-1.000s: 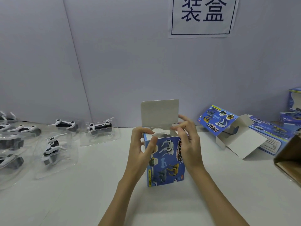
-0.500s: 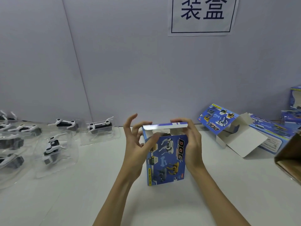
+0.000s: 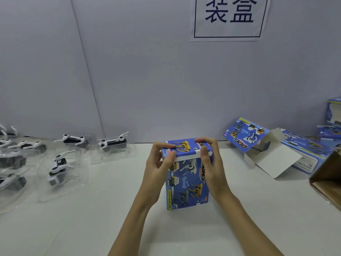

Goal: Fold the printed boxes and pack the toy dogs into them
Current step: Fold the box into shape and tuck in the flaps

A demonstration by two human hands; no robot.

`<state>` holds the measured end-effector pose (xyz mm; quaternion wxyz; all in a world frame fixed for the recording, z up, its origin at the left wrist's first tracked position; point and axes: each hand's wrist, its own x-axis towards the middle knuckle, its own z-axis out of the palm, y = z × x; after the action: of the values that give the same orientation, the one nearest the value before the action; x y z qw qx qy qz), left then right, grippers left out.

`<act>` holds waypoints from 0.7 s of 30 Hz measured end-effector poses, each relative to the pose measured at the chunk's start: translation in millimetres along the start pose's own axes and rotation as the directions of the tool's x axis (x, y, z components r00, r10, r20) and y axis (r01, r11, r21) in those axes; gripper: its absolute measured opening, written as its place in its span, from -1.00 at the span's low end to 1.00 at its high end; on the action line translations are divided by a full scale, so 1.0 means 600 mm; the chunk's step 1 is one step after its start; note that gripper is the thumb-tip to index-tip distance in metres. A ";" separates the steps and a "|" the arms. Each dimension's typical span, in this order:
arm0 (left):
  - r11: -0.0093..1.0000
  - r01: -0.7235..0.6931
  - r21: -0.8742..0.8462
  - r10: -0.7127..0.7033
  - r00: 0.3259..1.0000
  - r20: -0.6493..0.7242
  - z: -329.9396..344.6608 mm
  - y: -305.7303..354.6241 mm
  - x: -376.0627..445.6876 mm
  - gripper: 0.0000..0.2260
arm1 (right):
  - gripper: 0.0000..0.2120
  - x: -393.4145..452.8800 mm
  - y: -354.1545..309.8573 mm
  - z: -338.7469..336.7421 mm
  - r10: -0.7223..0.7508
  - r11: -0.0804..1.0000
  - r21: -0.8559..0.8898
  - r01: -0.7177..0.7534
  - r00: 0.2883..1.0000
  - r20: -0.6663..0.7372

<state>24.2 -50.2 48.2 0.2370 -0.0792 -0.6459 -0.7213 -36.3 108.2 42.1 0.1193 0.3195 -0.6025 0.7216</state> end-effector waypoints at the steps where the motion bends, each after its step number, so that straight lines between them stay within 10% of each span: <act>1: 1.000 -0.020 0.021 0.020 1.000 -0.004 0.004 -0.002 -0.002 -0.57 | -0.56 0.001 0.001 -0.001 -0.004 1.000 -0.018 0.004 1.000 0.002; 21: 0.985 -0.163 0.059 0.170 0.974 -0.148 0.038 -0.034 -0.011 -0.59 | -0.66 -0.001 0.006 0.009 -0.016 1.000 -0.028 0.015 0.999 -0.051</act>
<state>16.7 -25.2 30.6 0.3468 -0.0722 -0.6338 -0.6876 -36.0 102.4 39.3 0.1444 0.3040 -0.6066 0.7202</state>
